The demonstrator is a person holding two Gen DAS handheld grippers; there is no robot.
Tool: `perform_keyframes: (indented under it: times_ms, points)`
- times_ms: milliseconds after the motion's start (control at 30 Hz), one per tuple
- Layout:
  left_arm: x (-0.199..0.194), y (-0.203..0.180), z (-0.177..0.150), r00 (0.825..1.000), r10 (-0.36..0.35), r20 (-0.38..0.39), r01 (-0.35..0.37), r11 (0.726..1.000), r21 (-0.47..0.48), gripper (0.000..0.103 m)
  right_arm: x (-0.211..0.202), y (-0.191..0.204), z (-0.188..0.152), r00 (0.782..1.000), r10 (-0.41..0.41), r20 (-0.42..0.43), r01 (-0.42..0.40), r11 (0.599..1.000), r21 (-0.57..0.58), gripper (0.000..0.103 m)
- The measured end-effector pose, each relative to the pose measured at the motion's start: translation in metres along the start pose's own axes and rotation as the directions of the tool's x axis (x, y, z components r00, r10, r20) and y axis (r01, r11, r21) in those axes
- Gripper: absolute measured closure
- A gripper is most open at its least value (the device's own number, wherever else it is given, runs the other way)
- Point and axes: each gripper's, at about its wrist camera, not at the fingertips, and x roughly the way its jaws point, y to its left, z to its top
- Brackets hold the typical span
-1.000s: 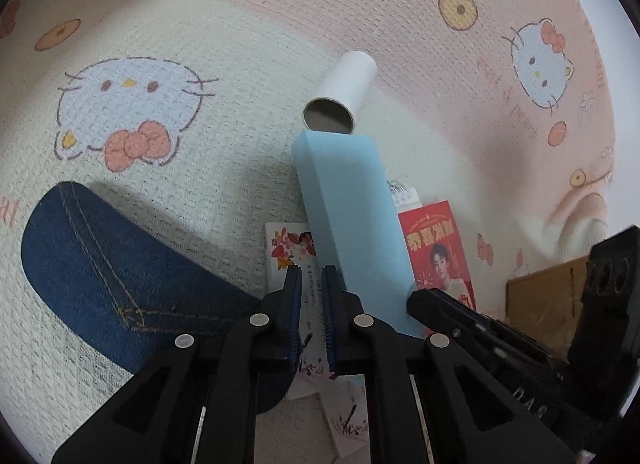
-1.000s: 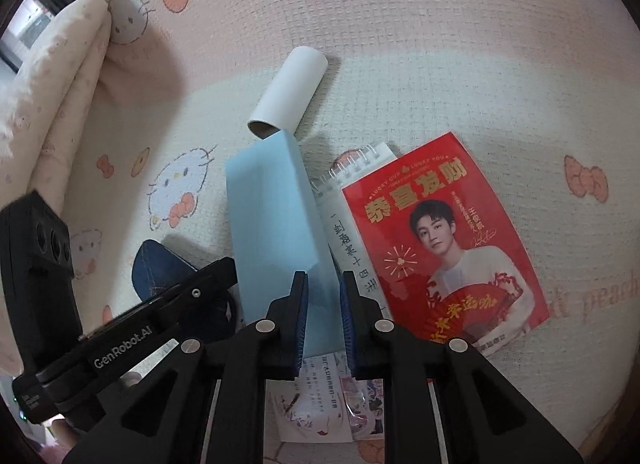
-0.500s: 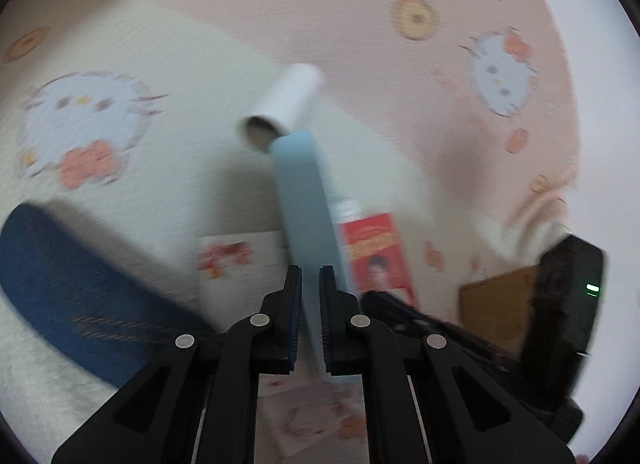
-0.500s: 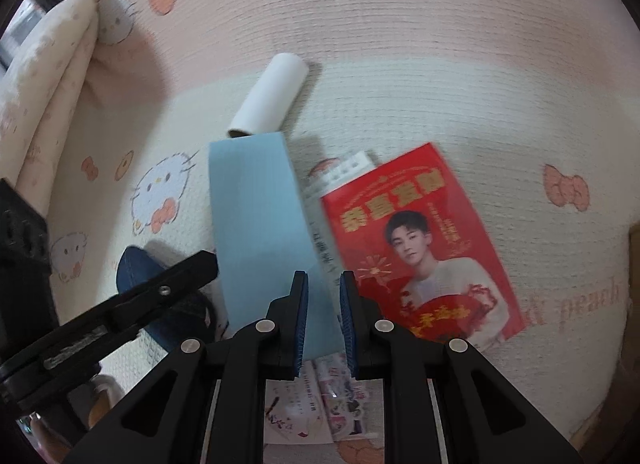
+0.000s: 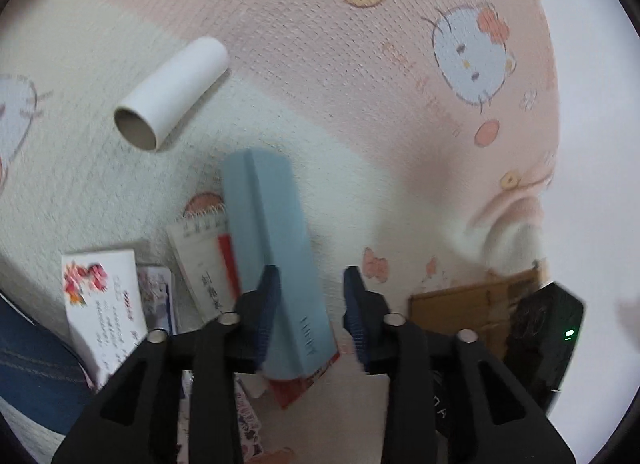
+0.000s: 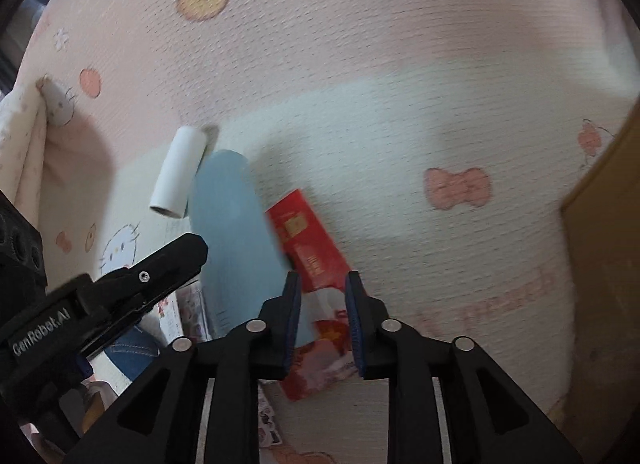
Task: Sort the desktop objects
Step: 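Adjust the right gripper along the light-blue case to grip it, then close the right gripper on the light-blue LUCKY case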
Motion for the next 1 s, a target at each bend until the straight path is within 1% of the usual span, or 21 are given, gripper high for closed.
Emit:
perform_keyframes:
  times_ms: [33,67,133,167,233,300,333,400,500,567,667,700,767,800,833,867,900,933,1000]
  points:
    - [-0.003,0.001,-0.001,1.000,-0.001,0.012,0.001,1.000,-0.006,0.063,0.000,0.000,-0.001,1.000,0.007,-0.001,-0.007,1.000,0.003,0.079]
    - [-0.005,0.002,-0.002,1.000,0.017,0.024,-0.017,1.000,0.000,0.061,0.000,0.000,-0.002,1.000,0.012,-0.002,-0.012,1.000,0.005,0.078]
    - [-0.007,0.002,-0.003,0.998,0.047,0.038,-0.047,0.999,0.014,0.060,0.000,0.000,-0.002,0.999,0.041,-0.004,-0.041,0.999,0.004,0.072]
    - [-0.007,0.003,-0.003,0.998,0.056,0.039,-0.056,0.998,0.014,0.060,0.000,0.000,-0.003,0.998,0.056,-0.005,-0.056,0.998,0.006,0.070]
    - [-0.005,0.005,-0.003,0.998,0.060,0.033,-0.060,0.998,0.002,0.059,-0.001,-0.003,-0.004,0.997,0.082,0.000,-0.082,0.997,0.017,0.061]
    - [-0.002,0.006,-0.003,0.998,0.060,0.026,-0.059,0.998,-0.007,0.059,-0.001,-0.002,-0.004,0.994,0.104,0.012,-0.104,0.994,0.016,0.060]
    - [0.000,0.007,-0.002,0.998,0.061,0.019,-0.060,0.998,-0.009,0.058,0.000,-0.001,-0.004,0.994,0.105,0.019,-0.105,0.994,0.010,0.060]
    - [0.004,0.008,-0.003,0.998,0.062,-0.003,-0.062,0.998,-0.020,0.051,0.006,-0.002,-0.004,0.993,0.120,0.011,-0.120,0.993,0.015,0.060]
    - [0.008,0.011,-0.004,0.999,0.048,-0.020,-0.048,0.998,-0.041,0.051,0.019,-0.010,-0.002,0.986,0.163,-0.019,-0.162,0.985,0.062,0.060]
    - [0.010,0.012,-0.003,0.999,0.044,-0.027,-0.045,0.998,-0.049,0.051,0.023,-0.014,-0.002,0.981,0.193,-0.021,-0.191,0.978,0.088,0.060]
    - [0.018,0.016,0.000,0.998,-0.001,-0.063,-0.004,0.996,-0.086,0.051,0.027,-0.019,-0.004,0.973,0.232,-0.021,-0.229,0.968,0.102,0.061]
    - [0.020,0.018,0.000,0.997,-0.015,-0.074,0.008,0.996,-0.093,0.051,0.029,-0.019,-0.005,0.971,0.238,-0.018,-0.235,0.966,0.103,0.061]
    - [0.022,0.020,-0.001,0.997,-0.013,-0.075,0.006,0.996,-0.092,0.051,0.029,-0.018,-0.005,0.964,0.265,-0.011,-0.263,0.961,0.090,0.070]
    - [0.022,0.020,-0.002,0.997,-0.013,-0.076,0.007,0.996,-0.088,0.052,0.027,-0.016,-0.005,0.965,0.264,-0.007,-0.262,0.962,0.077,0.072]
    - [0.022,0.019,-0.004,0.997,-0.018,-0.081,0.012,0.997,-0.079,0.053,0.027,-0.013,-0.005,0.966,0.258,-0.010,-0.257,0.964,0.065,0.072]
    - [0.021,0.019,-0.006,0.997,-0.010,-0.078,0.004,0.998,-0.070,0.057,0.027,-0.011,-0.005,0.968,0.251,-0.011,-0.250,0.967,0.054,0.072]
    - [0.019,0.018,-0.007,0.997,0.011,-0.075,-0.015,0.998,-0.055,0.066,0.026,-0.009,-0.005,0.969,0.245,-0.012,-0.245,0.969,0.045,0.073]
    - [0.018,0.016,-0.009,0.997,0.033,-0.076,-0.036,0.999,-0.035,0.067,0.025,-0.008,-0.005,0.971,0.239,-0.013,-0.239,0.970,0.039,0.074]
    - [0.013,0.015,-0.012,0.997,0.022,-0.075,-0.024,0.999,-0.022,0.071,0.020,-0.005,-0.007,0.976,0.219,-0.009,-0.219,0.975,0.027,0.079]
